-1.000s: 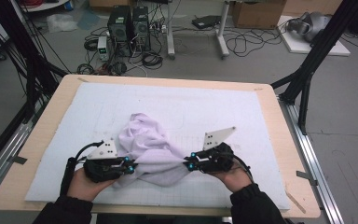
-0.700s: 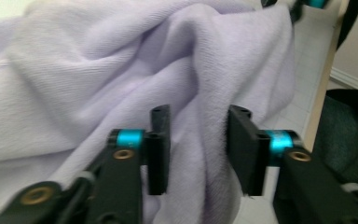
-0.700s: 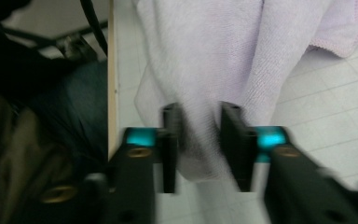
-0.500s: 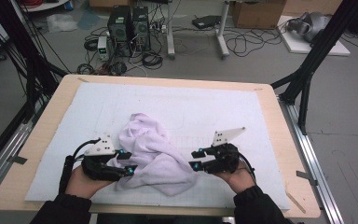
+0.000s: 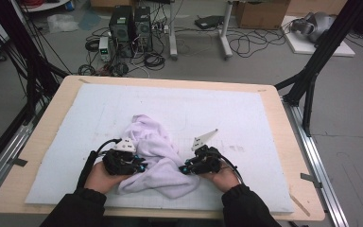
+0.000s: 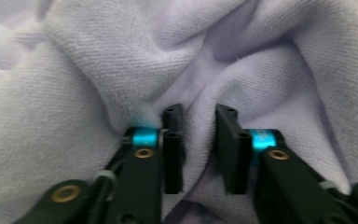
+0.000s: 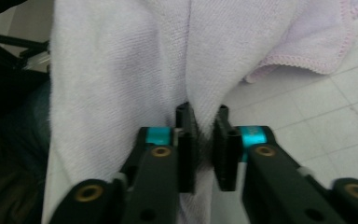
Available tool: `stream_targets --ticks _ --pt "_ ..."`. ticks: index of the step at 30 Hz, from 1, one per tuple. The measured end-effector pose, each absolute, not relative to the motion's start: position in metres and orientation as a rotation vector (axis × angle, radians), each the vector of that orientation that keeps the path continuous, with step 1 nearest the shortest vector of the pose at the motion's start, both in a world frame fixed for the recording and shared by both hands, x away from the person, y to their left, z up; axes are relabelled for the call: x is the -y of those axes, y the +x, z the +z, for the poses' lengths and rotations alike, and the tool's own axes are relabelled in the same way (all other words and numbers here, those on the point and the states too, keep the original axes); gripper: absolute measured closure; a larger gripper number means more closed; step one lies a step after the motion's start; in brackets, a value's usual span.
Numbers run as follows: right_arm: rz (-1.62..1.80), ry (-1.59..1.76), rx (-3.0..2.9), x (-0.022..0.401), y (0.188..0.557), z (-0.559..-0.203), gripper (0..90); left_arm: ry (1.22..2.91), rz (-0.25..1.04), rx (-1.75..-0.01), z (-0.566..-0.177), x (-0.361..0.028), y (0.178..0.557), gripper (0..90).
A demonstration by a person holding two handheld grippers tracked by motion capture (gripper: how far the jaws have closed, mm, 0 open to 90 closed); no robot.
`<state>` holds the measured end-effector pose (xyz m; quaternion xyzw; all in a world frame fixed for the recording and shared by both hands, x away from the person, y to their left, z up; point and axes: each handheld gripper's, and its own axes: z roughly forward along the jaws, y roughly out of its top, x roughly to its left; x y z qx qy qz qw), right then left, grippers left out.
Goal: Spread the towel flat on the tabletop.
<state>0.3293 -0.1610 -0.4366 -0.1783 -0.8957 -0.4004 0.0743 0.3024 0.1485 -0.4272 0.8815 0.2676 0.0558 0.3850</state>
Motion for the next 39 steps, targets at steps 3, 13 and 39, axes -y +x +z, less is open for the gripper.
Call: stream_targets --ticks 3,13,39 --pt "-1.222 -0.519 2.7 0.166 0.325 -0.429 84.8 2.247 0.149 -0.669 -0.424 -0.148 0.298 80.0" --pt "-1.359 -0.503 2.756 0.219 0.284 -0.381 85.3 2.194 0.145 -0.601 -0.402 -0.152 0.265 82.1" --pt "-1.255 -0.54 2.736 0.16 0.331 -0.42 58.7 2.179 0.172 -0.776 -0.423 -0.185 0.296 55.1"
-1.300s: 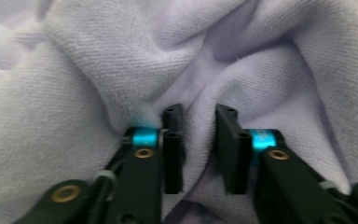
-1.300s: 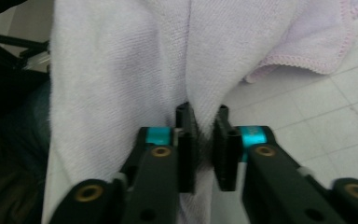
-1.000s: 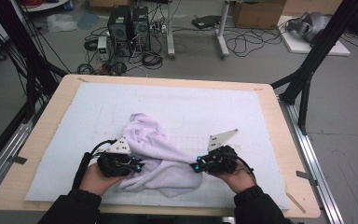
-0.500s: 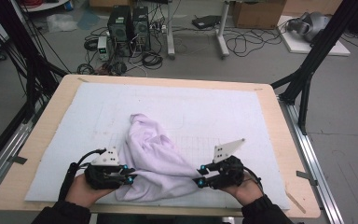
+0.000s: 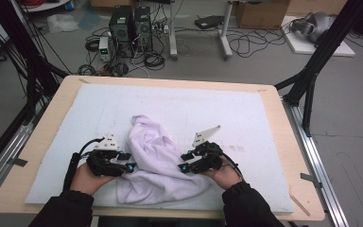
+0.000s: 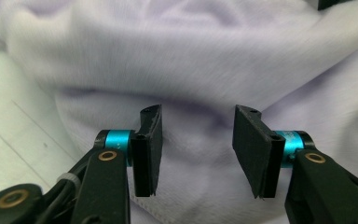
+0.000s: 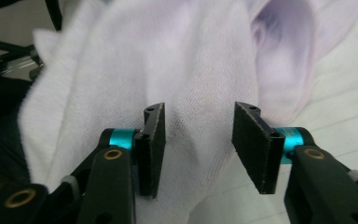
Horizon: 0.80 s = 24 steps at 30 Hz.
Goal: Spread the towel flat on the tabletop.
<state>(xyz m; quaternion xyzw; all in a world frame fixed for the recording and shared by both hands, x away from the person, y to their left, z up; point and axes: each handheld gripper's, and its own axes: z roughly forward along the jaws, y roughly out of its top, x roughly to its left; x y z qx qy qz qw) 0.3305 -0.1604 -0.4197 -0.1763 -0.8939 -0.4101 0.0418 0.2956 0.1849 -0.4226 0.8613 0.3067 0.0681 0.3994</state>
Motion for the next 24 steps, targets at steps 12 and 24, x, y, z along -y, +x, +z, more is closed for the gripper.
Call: stream_targets --ticks 12,24 --pt "-1.176 -0.495 2.725 0.188 0.304 -0.424 89.8 2.215 0.181 -0.754 -0.431 -0.175 0.292 83.1" --pt "-1.43 -0.518 2.718 0.167 0.333 -0.416 52.7 2.11 0.268 -0.765 -0.419 -0.19 0.297 46.4"
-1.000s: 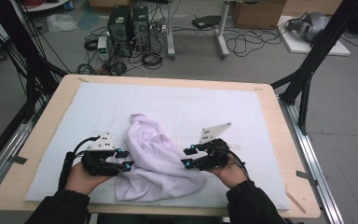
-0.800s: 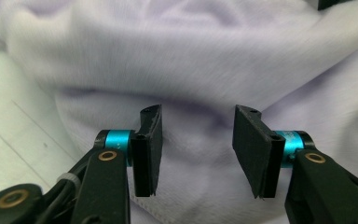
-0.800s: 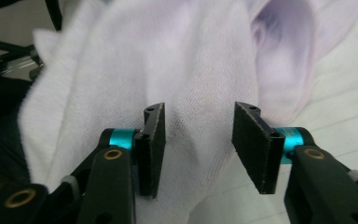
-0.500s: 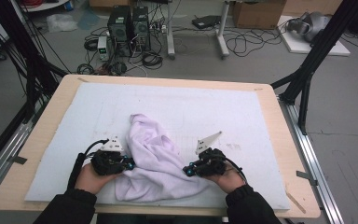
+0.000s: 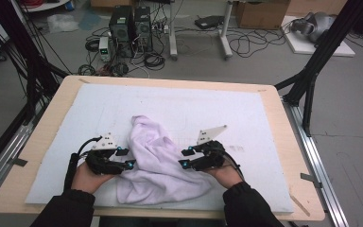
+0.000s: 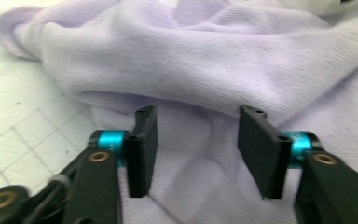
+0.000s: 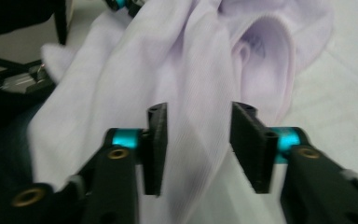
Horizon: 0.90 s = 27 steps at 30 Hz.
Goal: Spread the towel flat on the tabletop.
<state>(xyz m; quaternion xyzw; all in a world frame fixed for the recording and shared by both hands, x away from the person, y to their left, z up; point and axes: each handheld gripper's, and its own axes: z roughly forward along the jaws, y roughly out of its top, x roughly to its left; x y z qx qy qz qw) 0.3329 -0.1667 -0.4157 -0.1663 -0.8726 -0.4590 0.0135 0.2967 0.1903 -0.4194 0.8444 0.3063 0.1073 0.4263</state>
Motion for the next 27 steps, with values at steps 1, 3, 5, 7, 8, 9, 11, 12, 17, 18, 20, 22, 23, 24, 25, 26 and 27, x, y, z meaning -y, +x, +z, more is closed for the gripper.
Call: stream_targets --ticks 1,3,5,7,8,9,11,12,17,18,20,22,23,24,25,26,27 --pt "-1.43 -0.518 2.718 0.167 0.333 -0.416 52.7 2.118 0.264 -0.767 -0.421 -0.191 0.298 46.4" --pt "-1.395 -0.522 2.739 0.149 0.343 -0.421 50.4 2.143 0.263 -0.777 -0.426 -0.192 0.301 47.6" --pt "-1.377 -0.539 2.731 0.143 0.348 -0.426 51.4 2.165 0.252 -0.791 -0.432 -0.191 0.303 52.3" --pt "-1.334 -0.531 2.704 0.14 0.352 -0.433 67.4 2.172 0.227 -0.806 -0.437 -0.19 0.305 63.8" --pt "-1.301 -0.524 2.68 0.139 0.353 -0.436 75.2 2.172 0.211 -0.798 -0.438 -0.19 0.305 70.6" --pt "-1.272 -0.518 2.672 0.14 0.353 -0.436 81.6 2.169 0.19 -0.78 -0.436 -0.188 0.305 79.5" --pt "-1.268 -0.512 2.674 0.141 0.351 -0.435 83.0 2.173 0.188 -0.775 -0.435 -0.186 0.304 83.9" --pt "-1.272 -0.511 2.677 0.144 0.35 -0.432 83.6 2.176 0.189 -0.768 -0.433 -0.185 0.303 87.0" --pt "-1.267 -0.505 2.739 0.173 0.329 -0.411 83.8 2.165 0.18 -0.741 -0.425 -0.179 0.297 89.5" --pt "-1.267 -0.505 2.739 0.173 0.329 -0.411 83.8 2.157 0.176 -0.735 -0.423 -0.179 0.295 89.5" --pt "-1.287 -0.529 2.748 0.192 0.313 -0.403 83.8 2.146 0.169 -0.716 -0.42 -0.178 0.29 89.5" --pt "-1.291 -0.521 2.751 0.197 0.308 -0.401 83.8 2.151 0.165 -0.7 -0.418 -0.176 0.284 89.5" --pt "-1.289 -0.517 2.757 0.207 0.296 -0.399 83.8 2.152 0.166 -0.695 -0.417 -0.176 0.281 89.5" --pt "-1.289 -0.517 2.757 0.207 0.296 -0.399 83.8 2.151 0.161 -0.696 -0.417 -0.175 0.279 89.5" --pt "-1.275 -0.524 2.756 0.214 0.286 -0.401 83.8 2.152 0.163 -0.685 -0.415 -0.176 0.274 89.5" --pt "-1.272 -0.526 2.754 0.216 0.284 -0.402 83.9 2.152 0.163 -0.685 -0.415 -0.176 0.274 89.5" --pt "-1.257 -0.534 2.75 0.22 0.281 -0.405 83.9 2.157 0.165 -0.679 -0.414 -0.177 0.272 89.6"
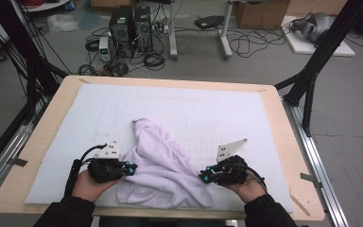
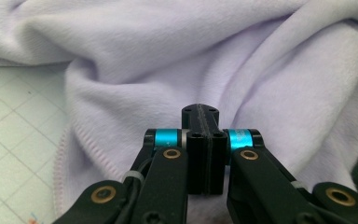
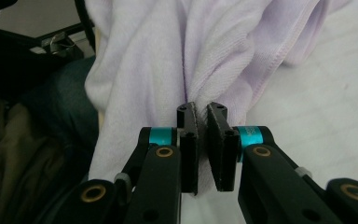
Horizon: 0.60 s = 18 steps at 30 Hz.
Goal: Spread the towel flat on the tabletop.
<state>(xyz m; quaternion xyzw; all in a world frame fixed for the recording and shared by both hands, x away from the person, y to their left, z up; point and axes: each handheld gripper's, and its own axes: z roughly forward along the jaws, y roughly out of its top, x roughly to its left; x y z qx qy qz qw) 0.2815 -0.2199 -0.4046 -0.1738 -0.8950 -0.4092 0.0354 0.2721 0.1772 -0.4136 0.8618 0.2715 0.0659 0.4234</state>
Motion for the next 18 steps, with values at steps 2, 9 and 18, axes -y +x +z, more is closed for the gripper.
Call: stream_targets --ticks 2,9,18 --pt "-1.246 -0.557 2.725 0.226 0.279 -0.408 83.6 2.161 0.179 -0.672 -0.411 -0.179 0.27 89.6" --pt "-1.415 -0.588 2.7 0.222 0.296 -0.386 64.9 2.113 0.224 -0.736 -0.412 -0.188 0.29 62.6" --pt "-1.374 -0.582 2.795 0.16 0.351 -0.394 57.8 2.168 0.195 -0.78 -0.428 -0.178 0.315 62.9"
